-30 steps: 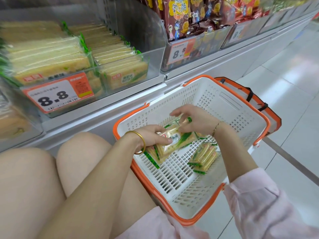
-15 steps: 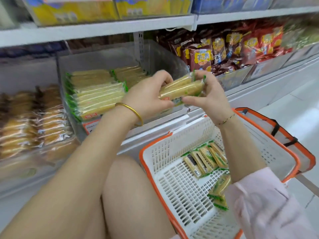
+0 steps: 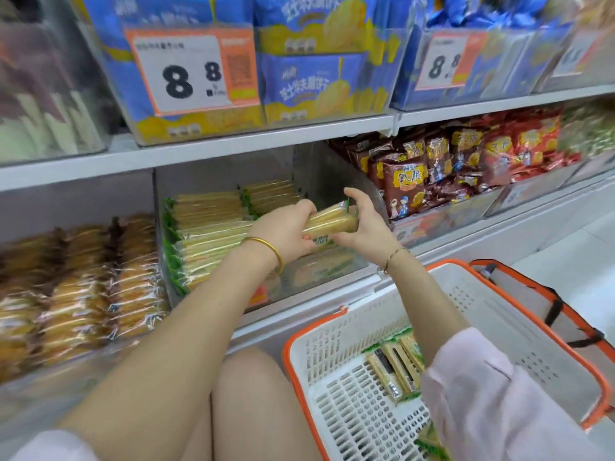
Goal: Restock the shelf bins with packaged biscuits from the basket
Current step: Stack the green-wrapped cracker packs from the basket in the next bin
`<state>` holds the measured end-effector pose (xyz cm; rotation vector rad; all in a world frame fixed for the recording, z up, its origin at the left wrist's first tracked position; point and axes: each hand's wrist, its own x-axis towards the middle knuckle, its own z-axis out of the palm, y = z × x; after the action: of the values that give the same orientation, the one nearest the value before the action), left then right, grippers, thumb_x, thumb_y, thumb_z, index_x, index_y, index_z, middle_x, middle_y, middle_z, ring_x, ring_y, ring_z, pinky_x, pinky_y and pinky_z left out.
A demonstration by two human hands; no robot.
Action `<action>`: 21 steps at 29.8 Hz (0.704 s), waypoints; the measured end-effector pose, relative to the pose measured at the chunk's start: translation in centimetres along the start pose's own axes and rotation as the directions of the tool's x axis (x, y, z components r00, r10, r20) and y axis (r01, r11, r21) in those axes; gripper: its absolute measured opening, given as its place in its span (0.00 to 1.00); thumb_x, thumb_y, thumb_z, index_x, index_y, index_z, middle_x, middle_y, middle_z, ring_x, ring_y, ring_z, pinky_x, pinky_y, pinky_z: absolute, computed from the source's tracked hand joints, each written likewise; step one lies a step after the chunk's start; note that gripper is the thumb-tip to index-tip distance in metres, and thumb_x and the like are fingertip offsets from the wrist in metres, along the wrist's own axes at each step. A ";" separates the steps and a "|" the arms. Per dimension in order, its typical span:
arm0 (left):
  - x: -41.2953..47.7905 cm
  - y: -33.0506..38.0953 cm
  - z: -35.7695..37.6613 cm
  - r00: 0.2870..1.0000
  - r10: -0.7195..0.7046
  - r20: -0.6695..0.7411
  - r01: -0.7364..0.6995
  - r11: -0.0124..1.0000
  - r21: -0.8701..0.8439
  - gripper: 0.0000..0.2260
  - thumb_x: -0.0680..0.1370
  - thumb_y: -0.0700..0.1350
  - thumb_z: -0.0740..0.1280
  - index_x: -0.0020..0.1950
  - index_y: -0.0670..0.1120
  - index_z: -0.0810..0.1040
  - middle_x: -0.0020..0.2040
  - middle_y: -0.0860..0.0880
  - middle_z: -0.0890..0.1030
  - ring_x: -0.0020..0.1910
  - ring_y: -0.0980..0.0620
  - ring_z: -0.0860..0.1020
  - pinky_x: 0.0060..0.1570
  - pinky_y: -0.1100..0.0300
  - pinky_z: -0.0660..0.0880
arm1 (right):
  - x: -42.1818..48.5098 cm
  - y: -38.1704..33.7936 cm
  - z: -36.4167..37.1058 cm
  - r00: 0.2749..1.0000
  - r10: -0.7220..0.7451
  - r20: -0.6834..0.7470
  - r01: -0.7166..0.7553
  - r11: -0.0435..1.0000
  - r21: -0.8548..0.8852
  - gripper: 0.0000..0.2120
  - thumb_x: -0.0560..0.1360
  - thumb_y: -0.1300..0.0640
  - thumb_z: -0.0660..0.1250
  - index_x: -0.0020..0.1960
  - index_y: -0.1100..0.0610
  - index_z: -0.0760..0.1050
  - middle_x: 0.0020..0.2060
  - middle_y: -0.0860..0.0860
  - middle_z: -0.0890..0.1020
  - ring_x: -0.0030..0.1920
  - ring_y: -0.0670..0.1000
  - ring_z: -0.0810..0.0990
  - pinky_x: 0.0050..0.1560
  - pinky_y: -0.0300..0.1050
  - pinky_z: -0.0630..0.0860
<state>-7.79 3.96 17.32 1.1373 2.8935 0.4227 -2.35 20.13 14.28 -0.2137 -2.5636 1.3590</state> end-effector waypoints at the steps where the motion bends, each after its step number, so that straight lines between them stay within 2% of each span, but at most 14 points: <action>1: 0.1 0.0 -0.2 1.000 -0.002 0.028 0.002 1.000 -0.005 0.23 0.74 0.49 0.68 0.67 0.48 0.66 0.60 0.45 0.77 0.56 0.45 0.76 0.50 0.55 0.74 | 0.1 0.0 0.0 1.000 0.004 0.020 -0.004 0.999 -0.032 0.38 0.70 0.64 0.70 0.74 0.53 0.55 0.58 0.52 0.70 0.54 0.49 0.73 0.53 0.37 0.69; 5: 0.4 0.0 -0.9 0.997 0.000 0.082 0.011 0.991 -0.134 0.25 0.73 0.47 0.69 0.68 0.47 0.66 0.62 0.45 0.76 0.60 0.46 0.75 0.58 0.54 0.73 | 0.4 0.0 -0.6 0.999 -0.007 0.034 0.009 0.999 -0.047 0.36 0.70 0.65 0.67 0.73 0.50 0.57 0.57 0.53 0.71 0.51 0.49 0.73 0.47 0.37 0.70; 7: 0.5 -0.1 -1.0 0.994 0.020 0.110 -0.002 0.988 -0.156 0.26 0.73 0.47 0.70 0.68 0.46 0.66 0.63 0.46 0.75 0.61 0.48 0.74 0.60 0.55 0.72 | 0.4 0.1 -1.0 0.998 -0.029 0.047 0.032 0.998 -0.057 0.37 0.70 0.65 0.68 0.74 0.51 0.55 0.59 0.52 0.69 0.55 0.49 0.72 0.53 0.40 0.72; 9: 0.4 -0.3 -1.0 0.989 0.019 0.147 0.001 0.991 -0.131 0.25 0.74 0.50 0.69 0.68 0.47 0.67 0.64 0.47 0.74 0.62 0.48 0.73 0.61 0.56 0.71 | 0.3 0.3 -1.0 0.996 -0.017 0.085 0.028 0.992 -0.124 0.39 0.70 0.64 0.68 0.75 0.51 0.53 0.65 0.54 0.66 0.63 0.50 0.69 0.61 0.43 0.69; 12: 0.4 -0.5 -0.9 0.990 -0.007 0.143 0.009 1.000 -0.019 0.20 0.79 0.55 0.61 0.69 0.50 0.67 0.66 0.48 0.74 0.63 0.48 0.73 0.63 0.52 0.70 | 0.0 0.2 -0.7 0.994 -0.028 0.104 0.046 0.984 -0.171 0.38 0.71 0.63 0.67 0.75 0.49 0.53 0.68 0.53 0.63 0.68 0.50 0.65 0.63 0.42 0.65; 14: 0.3 -0.5 -0.8 0.990 -0.002 0.140 -0.010 0.996 0.087 0.19 0.80 0.54 0.58 0.70 0.51 0.66 0.65 0.49 0.75 0.64 0.48 0.72 0.63 0.51 0.68 | -0.1 0.2 -0.6 0.993 -0.063 0.101 0.083 0.973 -0.216 0.32 0.71 0.63 0.66 0.72 0.49 0.59 0.68 0.51 0.62 0.66 0.49 0.66 0.63 0.42 0.65; 17: 0.2 -0.4 -0.7 0.990 0.006 0.139 -0.024 0.992 0.125 0.17 0.81 0.52 0.56 0.69 0.50 0.66 0.63 0.48 0.76 0.62 0.47 0.73 0.63 0.50 0.65 | -0.1 0.2 -0.5 0.996 -0.047 0.082 0.067 0.960 -0.273 0.22 0.73 0.61 0.65 0.65 0.55 0.69 0.64 0.51 0.62 0.61 0.48 0.68 0.64 0.41 0.65; 21: -0.1 -0.3 -0.9 0.992 0.000 0.129 -0.020 0.988 0.153 0.15 0.82 0.48 0.54 0.68 0.46 0.65 0.59 0.45 0.77 0.60 0.44 0.74 0.62 0.51 0.65 | 0.0 -0.2 -0.3 0.993 -0.044 0.109 0.072 0.960 -0.270 0.19 0.74 0.61 0.63 0.64 0.57 0.70 0.66 0.51 0.61 0.63 0.49 0.68 0.64 0.39 0.63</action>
<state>-8.03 3.50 18.15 1.1517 2.8497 0.1215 -2.28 20.23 14.61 -0.1164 -2.8147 1.0157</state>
